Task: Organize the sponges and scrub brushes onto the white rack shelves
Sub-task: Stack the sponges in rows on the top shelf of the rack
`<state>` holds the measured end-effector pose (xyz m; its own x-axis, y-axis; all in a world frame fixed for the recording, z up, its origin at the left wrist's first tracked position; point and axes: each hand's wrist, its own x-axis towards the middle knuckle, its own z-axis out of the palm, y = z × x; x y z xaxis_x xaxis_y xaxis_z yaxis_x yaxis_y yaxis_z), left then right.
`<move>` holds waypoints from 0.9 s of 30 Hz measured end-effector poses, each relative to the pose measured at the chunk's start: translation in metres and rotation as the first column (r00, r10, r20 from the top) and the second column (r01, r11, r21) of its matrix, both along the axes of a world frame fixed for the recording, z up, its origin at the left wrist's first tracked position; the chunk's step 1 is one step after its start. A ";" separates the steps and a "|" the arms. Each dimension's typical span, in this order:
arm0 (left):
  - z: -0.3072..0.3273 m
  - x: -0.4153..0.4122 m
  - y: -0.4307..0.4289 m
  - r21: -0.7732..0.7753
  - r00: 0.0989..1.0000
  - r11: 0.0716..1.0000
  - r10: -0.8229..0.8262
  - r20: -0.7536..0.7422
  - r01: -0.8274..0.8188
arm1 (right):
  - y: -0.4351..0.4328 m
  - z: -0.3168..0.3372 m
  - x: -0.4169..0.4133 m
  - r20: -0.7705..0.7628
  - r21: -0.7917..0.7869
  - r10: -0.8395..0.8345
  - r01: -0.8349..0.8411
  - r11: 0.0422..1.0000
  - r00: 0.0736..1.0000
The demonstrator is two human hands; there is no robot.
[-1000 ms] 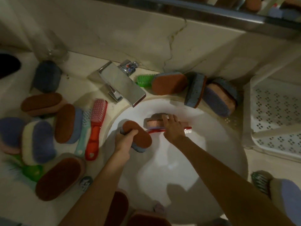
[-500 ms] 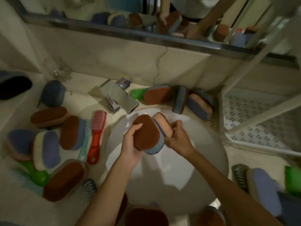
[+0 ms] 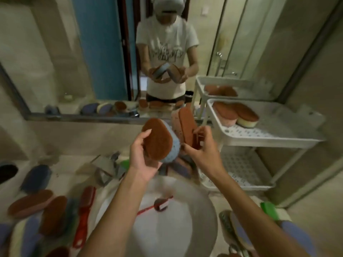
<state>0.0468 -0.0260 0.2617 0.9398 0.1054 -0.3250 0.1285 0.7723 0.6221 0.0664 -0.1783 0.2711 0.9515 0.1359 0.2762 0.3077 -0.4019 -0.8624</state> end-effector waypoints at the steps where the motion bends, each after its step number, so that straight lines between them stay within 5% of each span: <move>1: 0.013 0.005 -0.005 0.020 0.999 1.000 -0.019 0.028 0.018 | -0.005 0.011 0.002 0.061 0.008 -0.051 0.051 0.999 0.997; 4: 0.049 0.024 -0.023 0.107 0.994 0.992 -0.078 0.073 0.070 | -0.028 0.040 0.014 0.165 0.037 -0.187 0.183 0.982 0.968; 11: 0.104 0.066 -0.094 0.238 0.978 0.952 -0.205 0.033 0.191 | -0.109 0.077 0.059 0.140 0.097 -0.364 0.353 0.931 0.921; 16: 0.102 0.105 -0.139 0.144 0.953 0.942 -0.298 -0.058 0.303 | -0.178 0.057 0.103 0.005 -0.133 -0.520 0.516 0.846 0.854; 22: 0.075 0.140 -0.159 0.238 0.960 0.930 -0.268 -0.083 0.280 | -0.204 0.033 0.135 -0.120 -0.305 -0.493 0.440 0.845 0.862; 27: 0.066 0.149 -0.159 0.241 0.967 0.936 -0.242 -0.080 0.255 | -0.207 0.028 0.154 -0.062 -0.422 -0.395 0.335 0.843 0.917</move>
<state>0.1958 -0.1850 0.3278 0.9301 -0.0464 -0.3643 0.3312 0.5343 0.7777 0.2206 -0.3851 0.2991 0.9781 -0.1603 0.1331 -0.0415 -0.7756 -0.6298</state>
